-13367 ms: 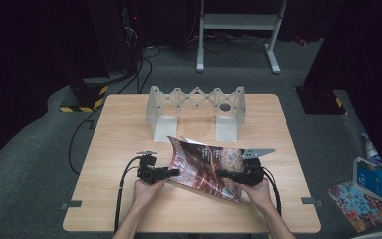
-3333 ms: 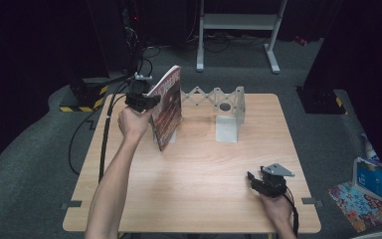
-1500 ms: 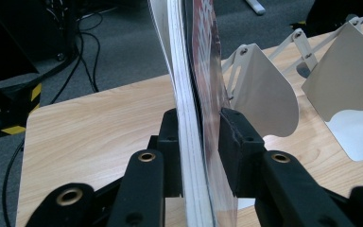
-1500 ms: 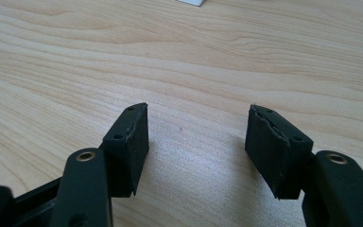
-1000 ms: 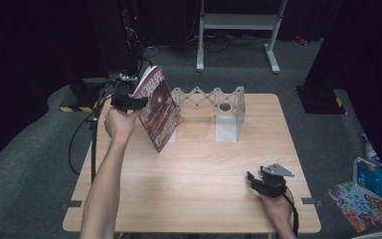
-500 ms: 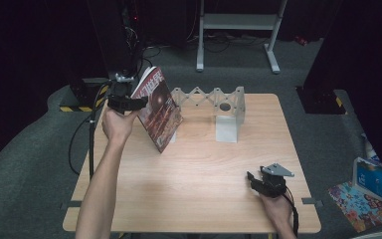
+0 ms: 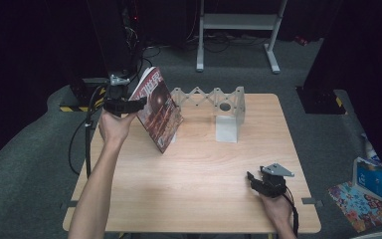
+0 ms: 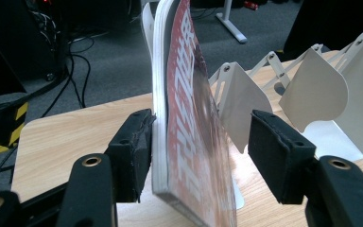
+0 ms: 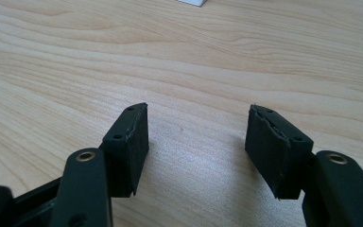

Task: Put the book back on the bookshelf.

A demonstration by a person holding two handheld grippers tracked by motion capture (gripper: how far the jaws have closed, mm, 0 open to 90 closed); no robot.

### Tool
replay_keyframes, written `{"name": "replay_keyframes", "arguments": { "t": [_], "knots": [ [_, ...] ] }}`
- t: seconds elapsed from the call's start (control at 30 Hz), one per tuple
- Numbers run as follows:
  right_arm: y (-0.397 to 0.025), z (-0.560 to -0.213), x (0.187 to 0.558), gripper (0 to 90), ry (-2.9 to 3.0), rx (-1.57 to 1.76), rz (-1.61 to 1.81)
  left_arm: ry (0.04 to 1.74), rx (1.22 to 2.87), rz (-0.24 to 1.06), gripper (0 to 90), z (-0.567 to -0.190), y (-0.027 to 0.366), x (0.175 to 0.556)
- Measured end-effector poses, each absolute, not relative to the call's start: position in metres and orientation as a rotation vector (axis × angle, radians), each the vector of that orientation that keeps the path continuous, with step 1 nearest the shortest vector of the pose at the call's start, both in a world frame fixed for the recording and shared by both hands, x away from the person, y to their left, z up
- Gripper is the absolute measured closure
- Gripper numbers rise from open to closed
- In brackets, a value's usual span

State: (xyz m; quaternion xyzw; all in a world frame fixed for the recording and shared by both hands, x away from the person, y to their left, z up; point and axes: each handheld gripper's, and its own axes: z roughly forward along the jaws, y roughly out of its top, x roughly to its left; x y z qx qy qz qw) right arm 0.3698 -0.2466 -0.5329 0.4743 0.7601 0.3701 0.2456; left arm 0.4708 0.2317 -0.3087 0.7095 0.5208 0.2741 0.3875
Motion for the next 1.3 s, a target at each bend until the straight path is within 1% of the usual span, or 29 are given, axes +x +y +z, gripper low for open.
{"name": "replay_keyframes", "arguments": {
  "t": [0.57, 1.3],
  "knots": [
    [-0.247, -0.533, 0.370, 40.0, 2.074, 1.295, 1.010, 1.258, 1.788, 0.724, 40.5, -0.302, 0.235, 0.452],
    [-0.247, -0.533, 0.370, 39.9, 2.074, 1.296, 1.011, 1.215, 1.751, 0.715, 41.0, -0.305, 0.241, 0.431]
  ]
}}
